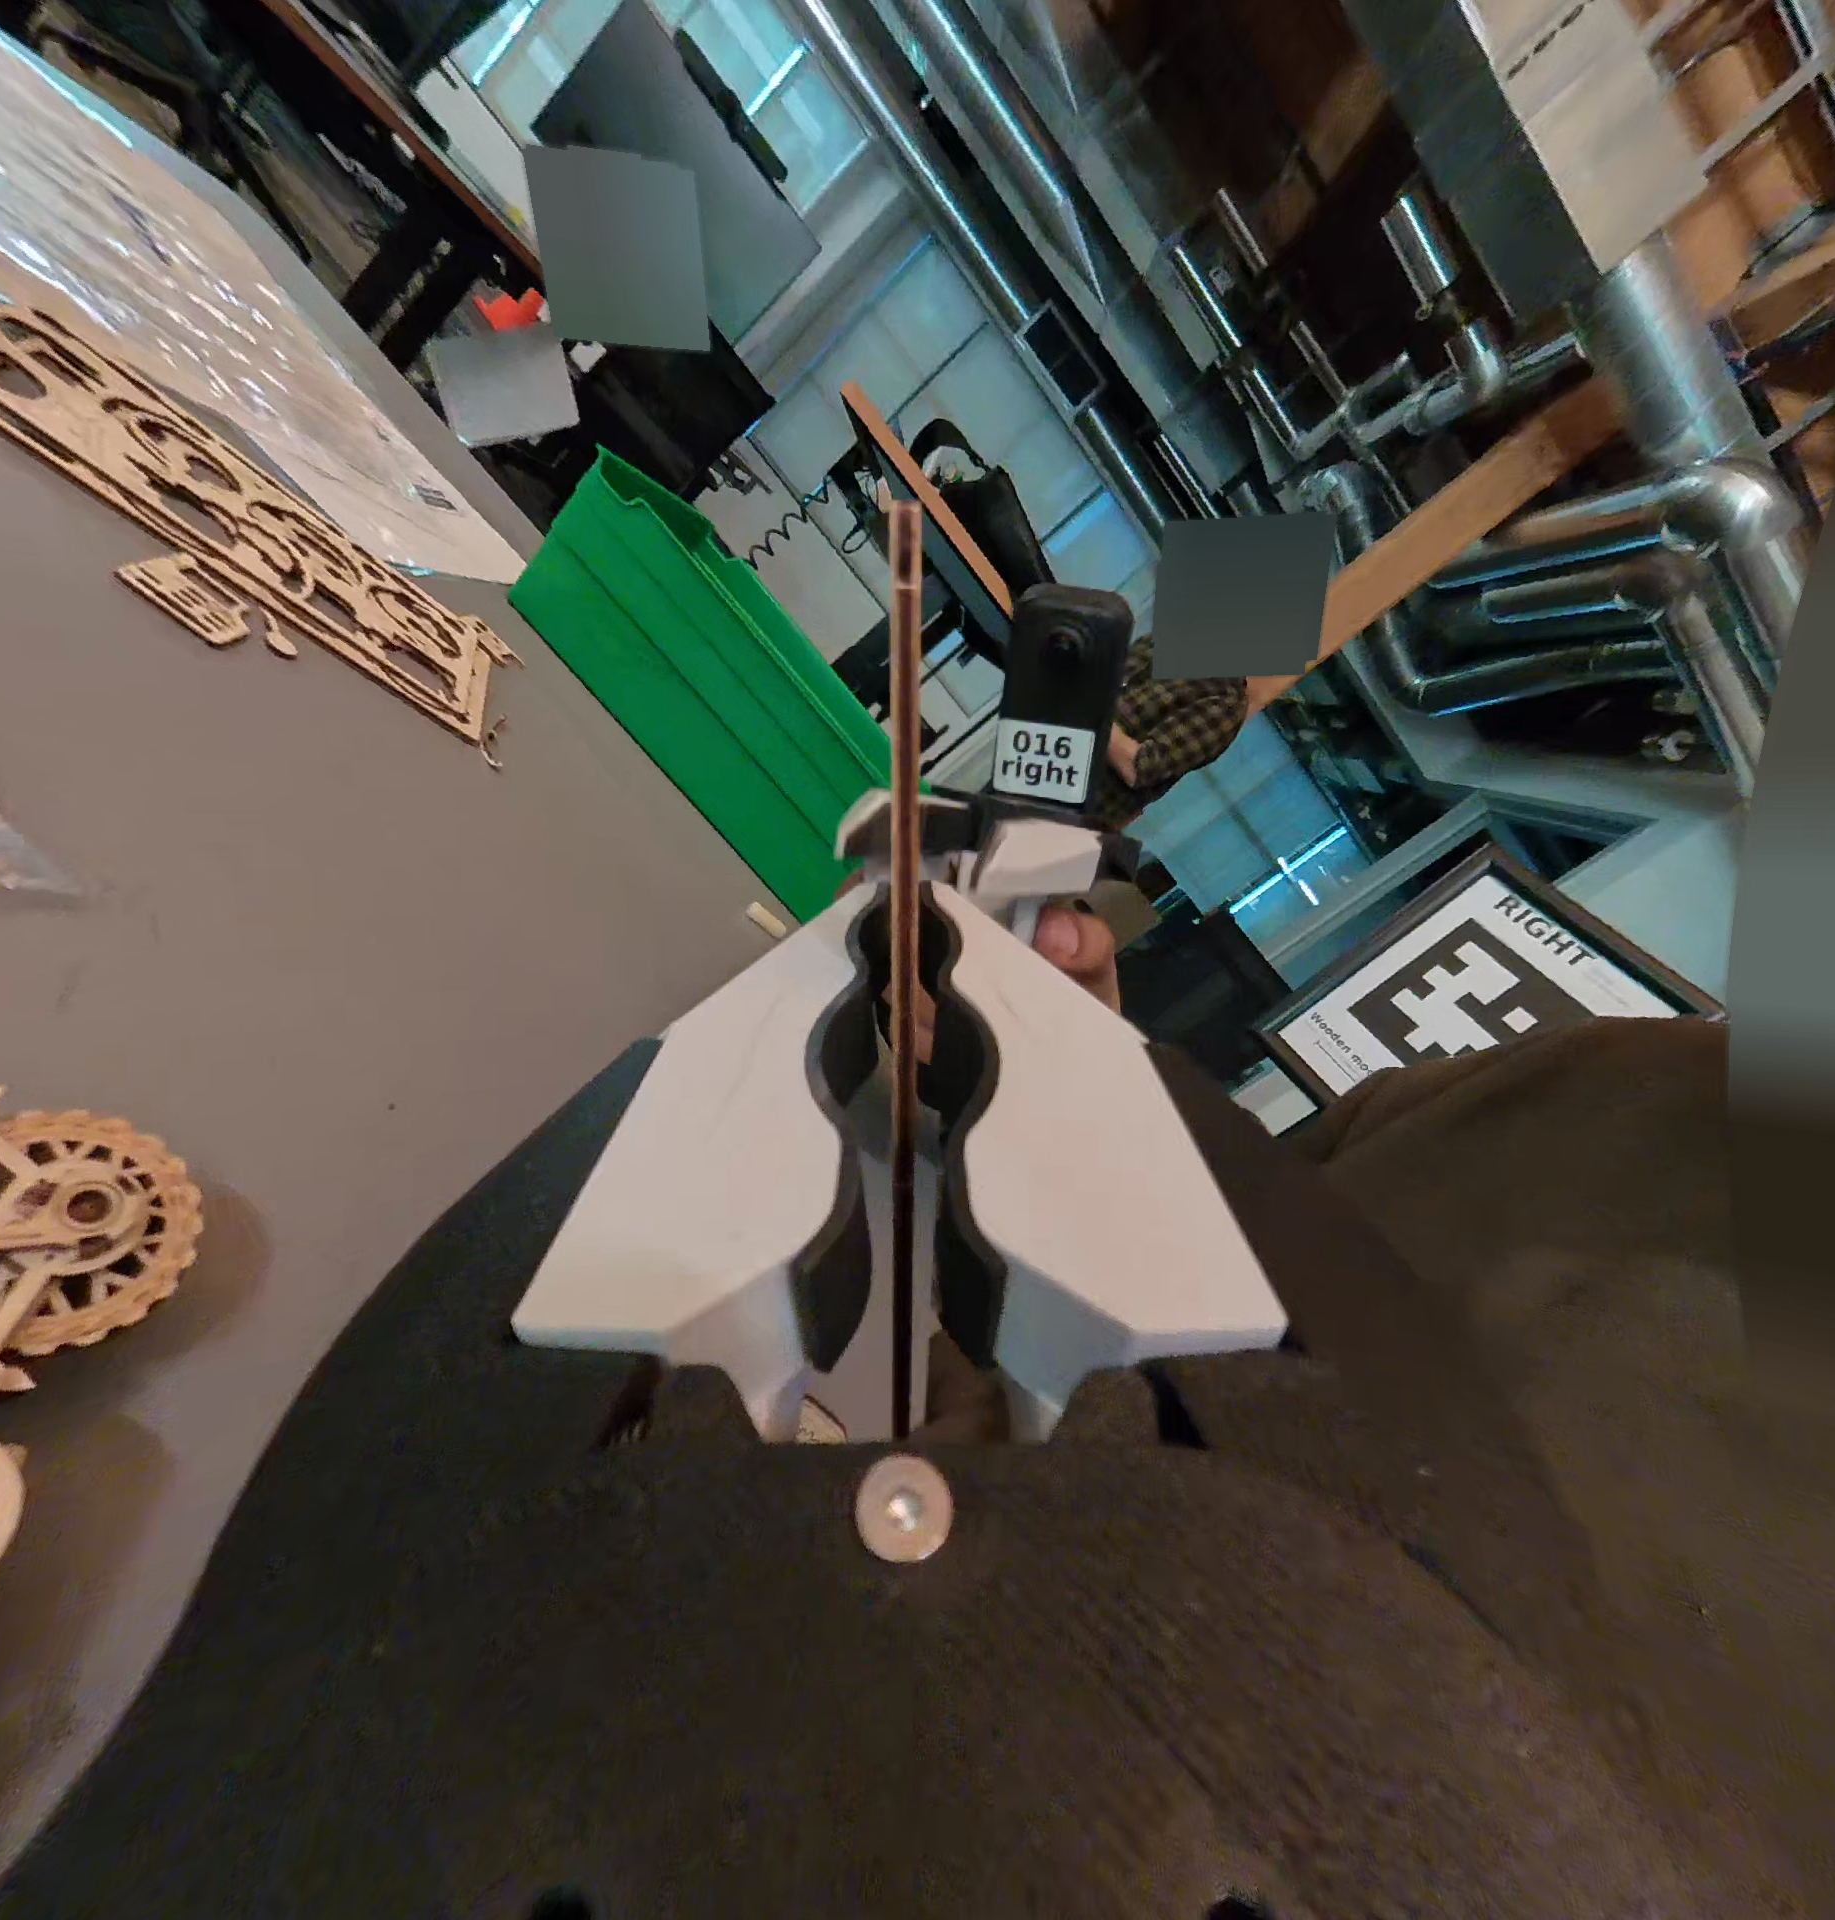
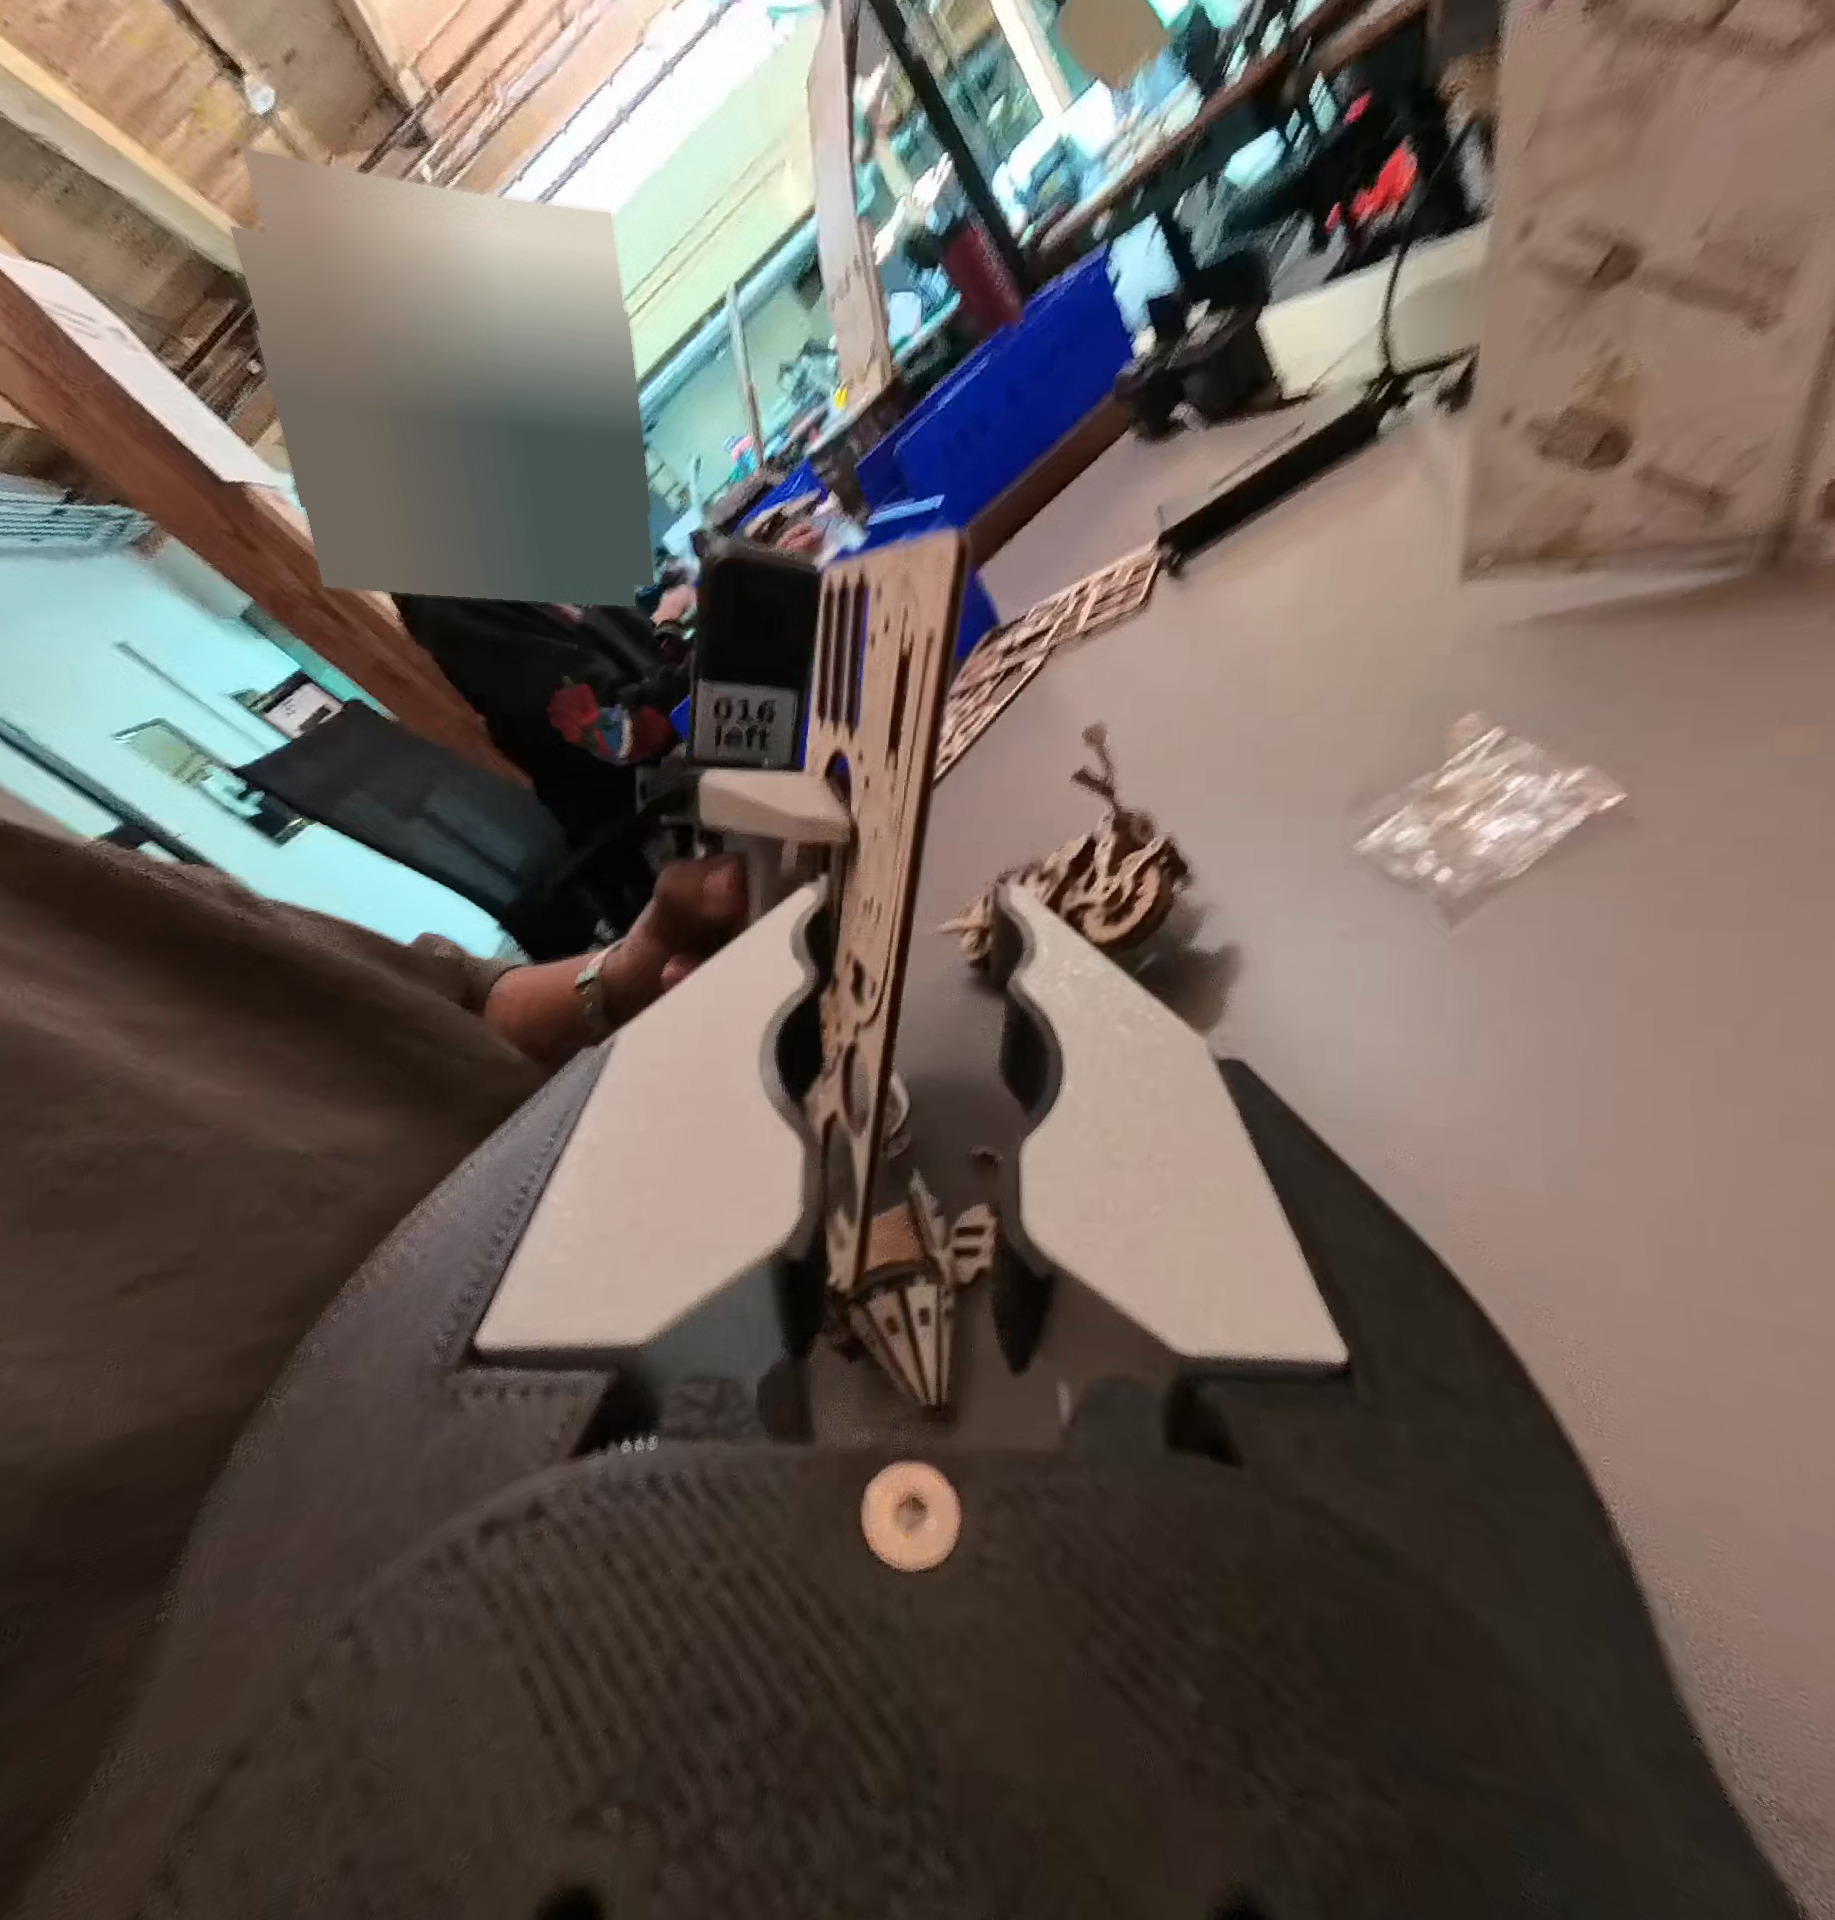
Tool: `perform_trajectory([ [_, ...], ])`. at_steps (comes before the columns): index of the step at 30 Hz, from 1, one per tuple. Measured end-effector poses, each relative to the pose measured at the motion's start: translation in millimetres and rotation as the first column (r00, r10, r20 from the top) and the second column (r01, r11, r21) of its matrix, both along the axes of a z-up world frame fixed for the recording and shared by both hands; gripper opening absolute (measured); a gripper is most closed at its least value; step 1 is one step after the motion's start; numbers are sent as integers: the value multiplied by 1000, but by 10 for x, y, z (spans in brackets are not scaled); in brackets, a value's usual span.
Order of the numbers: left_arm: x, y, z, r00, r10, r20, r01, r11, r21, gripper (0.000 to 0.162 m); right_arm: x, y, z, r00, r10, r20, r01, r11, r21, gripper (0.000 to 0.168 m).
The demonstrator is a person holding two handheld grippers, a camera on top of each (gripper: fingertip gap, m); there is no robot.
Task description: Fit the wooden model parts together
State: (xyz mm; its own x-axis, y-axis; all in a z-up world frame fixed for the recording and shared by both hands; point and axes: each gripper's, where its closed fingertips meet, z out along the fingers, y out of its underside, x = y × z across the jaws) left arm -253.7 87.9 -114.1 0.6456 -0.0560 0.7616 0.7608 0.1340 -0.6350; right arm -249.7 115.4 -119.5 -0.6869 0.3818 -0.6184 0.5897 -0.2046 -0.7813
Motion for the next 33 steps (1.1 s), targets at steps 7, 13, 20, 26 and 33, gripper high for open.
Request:
perform_trajectory([
  [7, -23, -30, 17, 999, 25, -24, -25, 1000, 8, 1, 119, -172, -109, 990, 108, 85, -104, 993, -48, 2],
  [13, -5, -31, 58, 1000, 0, 9, 0, 998, 60, 2, 179, -168, 10, 965, 216, 150, -174, 951, -254, 1],
  [20, 8, -38, 84, 998, -30, 54, 24, 994, 111, 1, 163, -150, 29, 969, 206, 139, -166, 952, -257, 0],
  [26, 45, -20, 82, 1000, -21, -16, 22, 998, 61, 1, 110, -80, 30, 970, 187, 155, -139, 950, -280, 0],
  [33, 47, -23, 88, 1000, -31, 1, 31, 997, 75, 1, 124, -79, 33, 962, 217, 168, -155, 935, -318, 1],
])
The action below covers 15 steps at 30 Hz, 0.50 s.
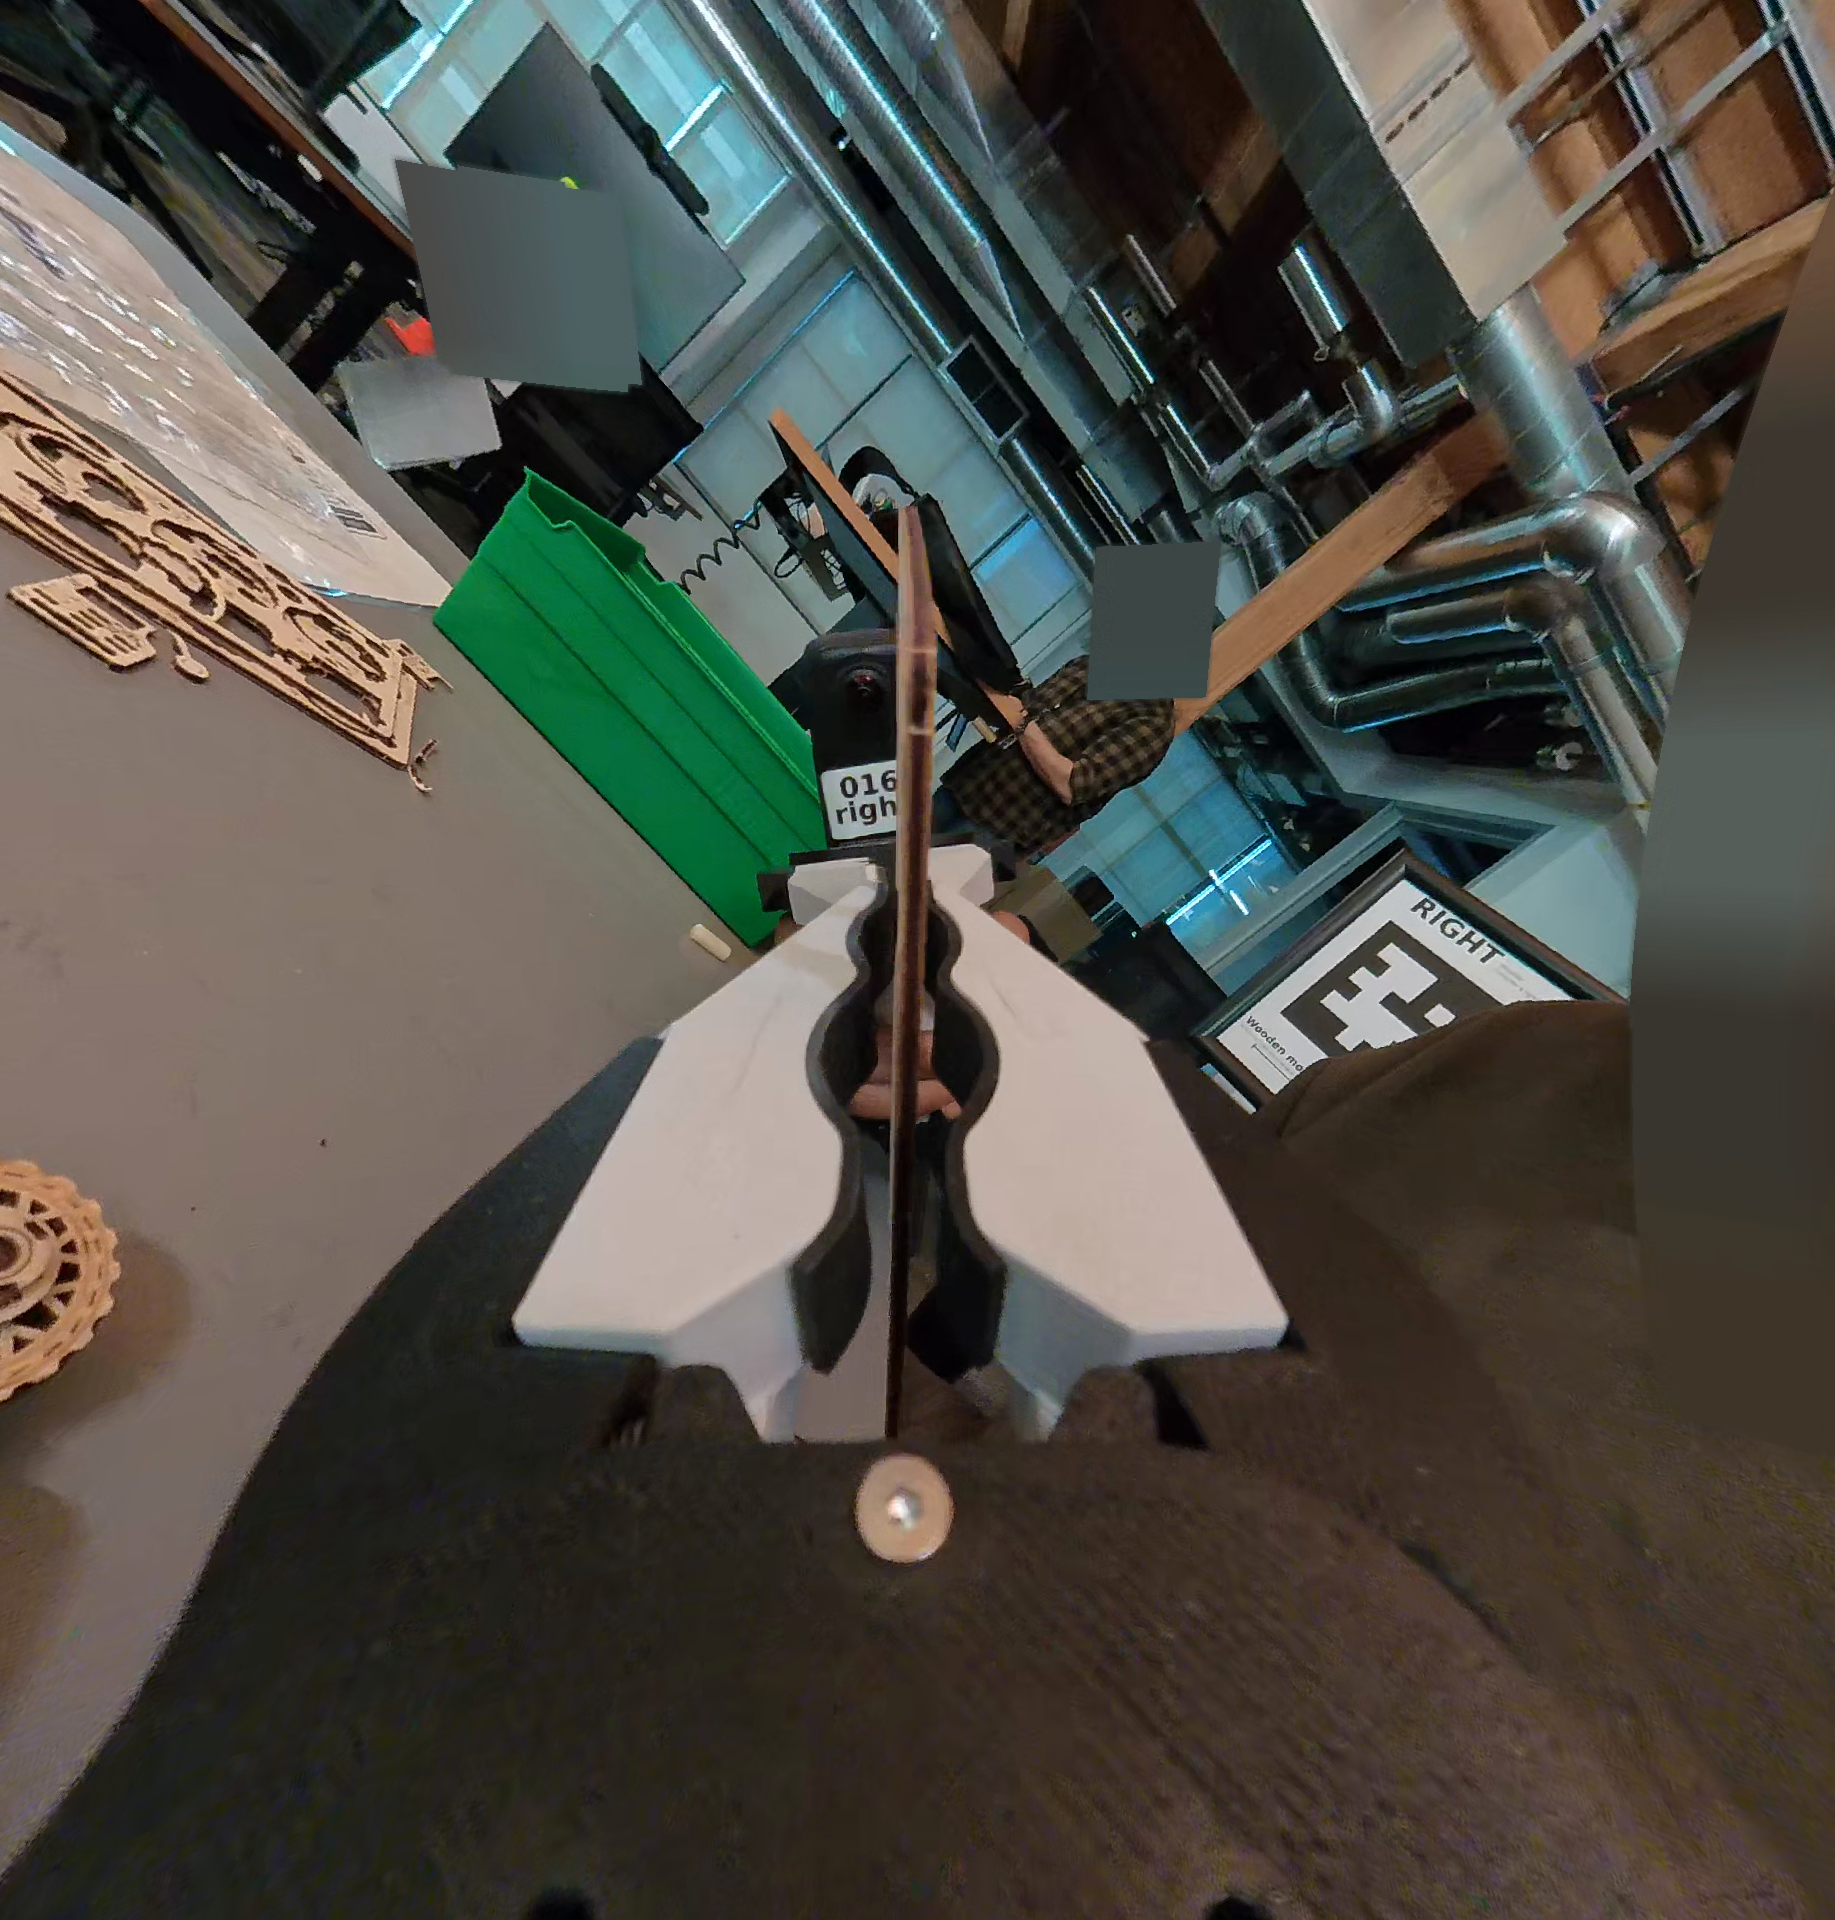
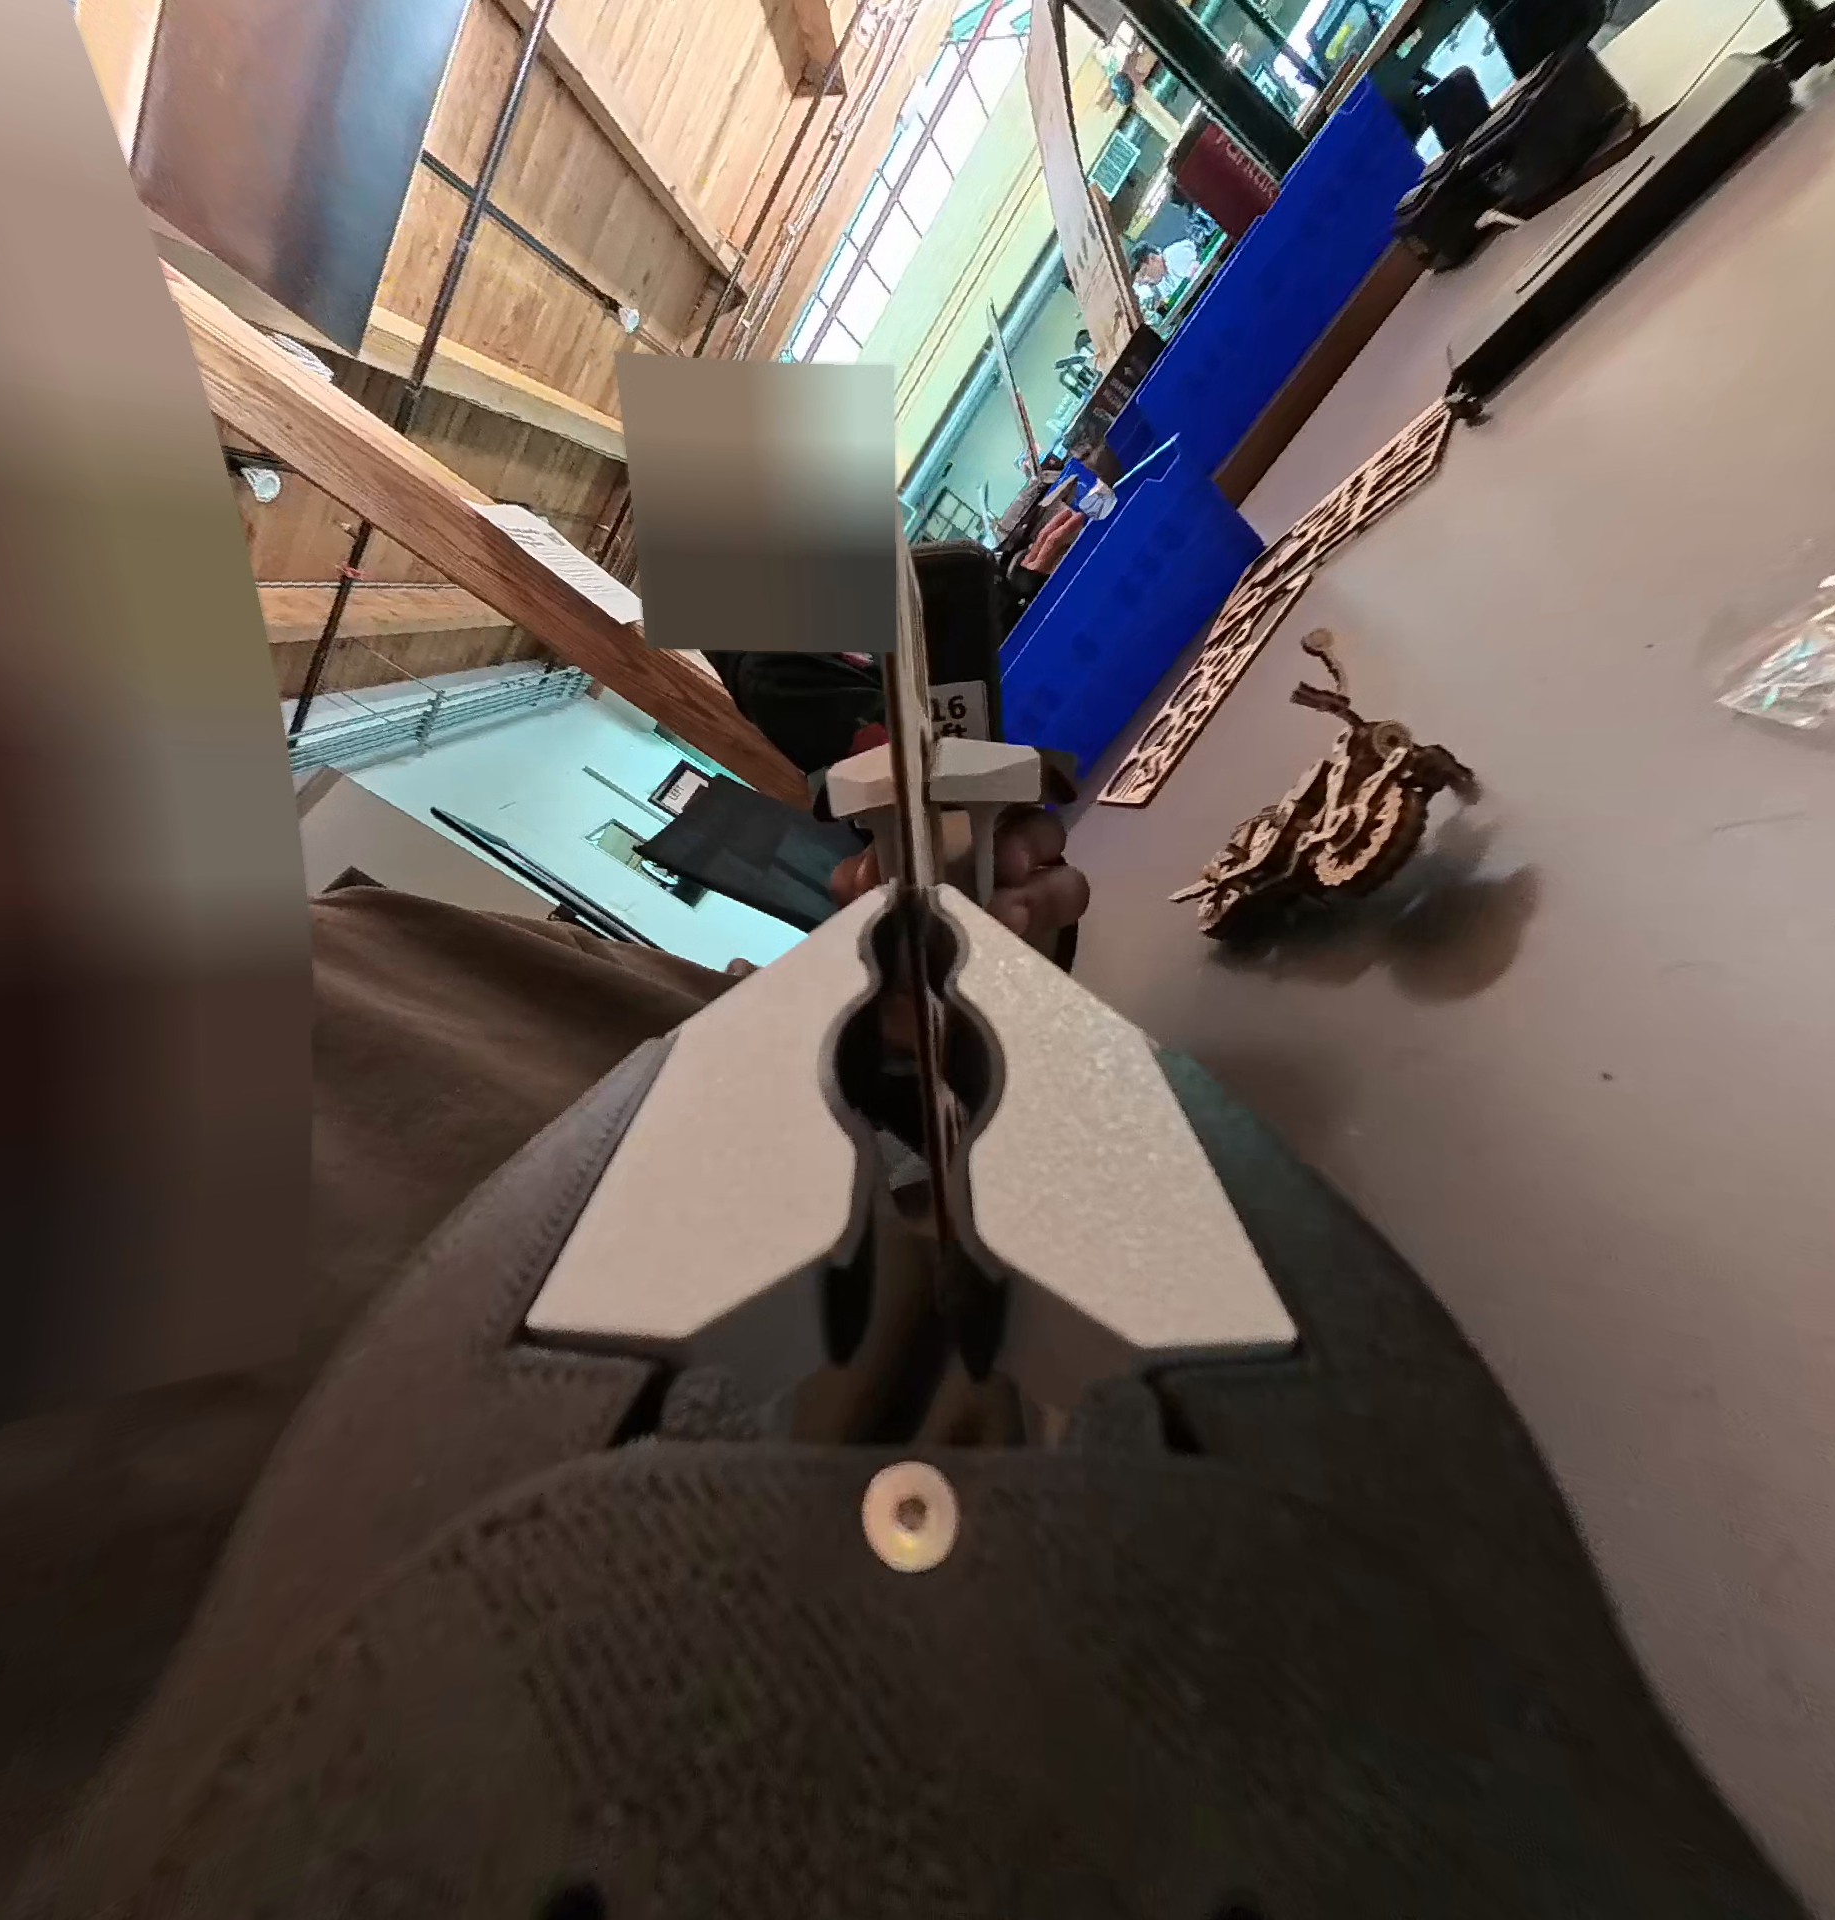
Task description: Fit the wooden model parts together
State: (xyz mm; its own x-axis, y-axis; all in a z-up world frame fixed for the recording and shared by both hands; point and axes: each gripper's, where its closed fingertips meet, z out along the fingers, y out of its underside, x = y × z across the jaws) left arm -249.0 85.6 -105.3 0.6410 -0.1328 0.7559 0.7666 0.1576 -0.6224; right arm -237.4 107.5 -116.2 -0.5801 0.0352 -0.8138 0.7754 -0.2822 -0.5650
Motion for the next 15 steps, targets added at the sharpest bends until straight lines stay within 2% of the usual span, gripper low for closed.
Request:
perform_trajectory([
  [15, -52, -8, -45, 999, 51, -13, -52, 998, -29, 2, -25, 25, -38, 996, -34, -85, 42, 994, 102, 0],
])
